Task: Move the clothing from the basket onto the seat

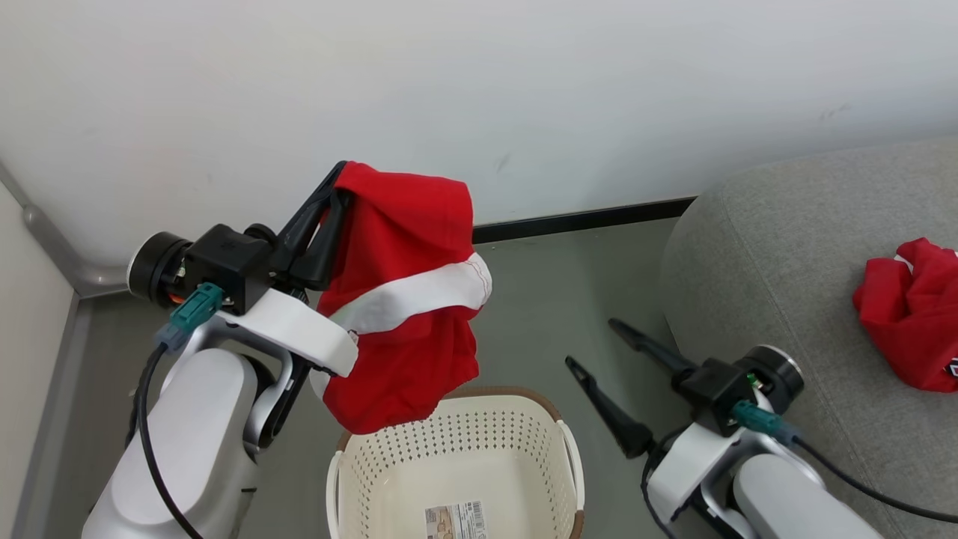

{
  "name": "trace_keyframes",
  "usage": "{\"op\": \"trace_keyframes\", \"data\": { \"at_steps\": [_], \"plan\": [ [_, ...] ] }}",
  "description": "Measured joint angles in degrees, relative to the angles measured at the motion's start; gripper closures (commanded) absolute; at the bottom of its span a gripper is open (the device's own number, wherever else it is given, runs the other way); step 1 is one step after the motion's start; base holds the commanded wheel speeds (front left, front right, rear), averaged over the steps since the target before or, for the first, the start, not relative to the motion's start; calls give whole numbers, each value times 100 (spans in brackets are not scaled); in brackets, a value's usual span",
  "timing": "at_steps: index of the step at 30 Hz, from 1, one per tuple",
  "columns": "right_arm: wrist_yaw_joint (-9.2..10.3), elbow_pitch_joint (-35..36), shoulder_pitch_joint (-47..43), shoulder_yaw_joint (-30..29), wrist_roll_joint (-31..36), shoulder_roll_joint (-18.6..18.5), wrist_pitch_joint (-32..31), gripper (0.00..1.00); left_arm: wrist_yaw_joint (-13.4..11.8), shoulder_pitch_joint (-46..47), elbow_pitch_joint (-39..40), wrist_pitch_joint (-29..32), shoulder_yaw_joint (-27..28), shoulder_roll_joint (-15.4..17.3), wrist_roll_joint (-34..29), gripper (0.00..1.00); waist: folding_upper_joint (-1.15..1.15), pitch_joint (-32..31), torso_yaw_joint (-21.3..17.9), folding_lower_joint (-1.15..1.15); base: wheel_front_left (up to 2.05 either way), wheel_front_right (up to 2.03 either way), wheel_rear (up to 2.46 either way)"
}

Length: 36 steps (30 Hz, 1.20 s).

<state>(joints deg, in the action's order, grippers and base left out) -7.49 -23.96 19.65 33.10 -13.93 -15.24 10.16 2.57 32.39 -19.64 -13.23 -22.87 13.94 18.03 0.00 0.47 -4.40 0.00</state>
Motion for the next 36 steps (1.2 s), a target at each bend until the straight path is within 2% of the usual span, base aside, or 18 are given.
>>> {"op": "trace_keyframes", "data": {
  "at_steps": [6, 21, 36],
  "plan": [
    [0, -78, 82, 469, -231, -124, -125, 0, 62, 91, 158, 21, -96, -47, 8, 100, 0, -80, -7, 0, 0, 0, 0],
    [0, -487, 1032, 1461, -810, -500, -417, 0, 208, 233, 342, 113, -381, -221, 52, 100, 0, -152, 60, 0, 0, 0, 0],
    [0, -820, 1642, 2552, -1651, -515, -497, 0, 307, 338, 556, 144, -699, -381, 52, 100, 0, -167, 268, 0, 0, 0, 0]
  ]
}}
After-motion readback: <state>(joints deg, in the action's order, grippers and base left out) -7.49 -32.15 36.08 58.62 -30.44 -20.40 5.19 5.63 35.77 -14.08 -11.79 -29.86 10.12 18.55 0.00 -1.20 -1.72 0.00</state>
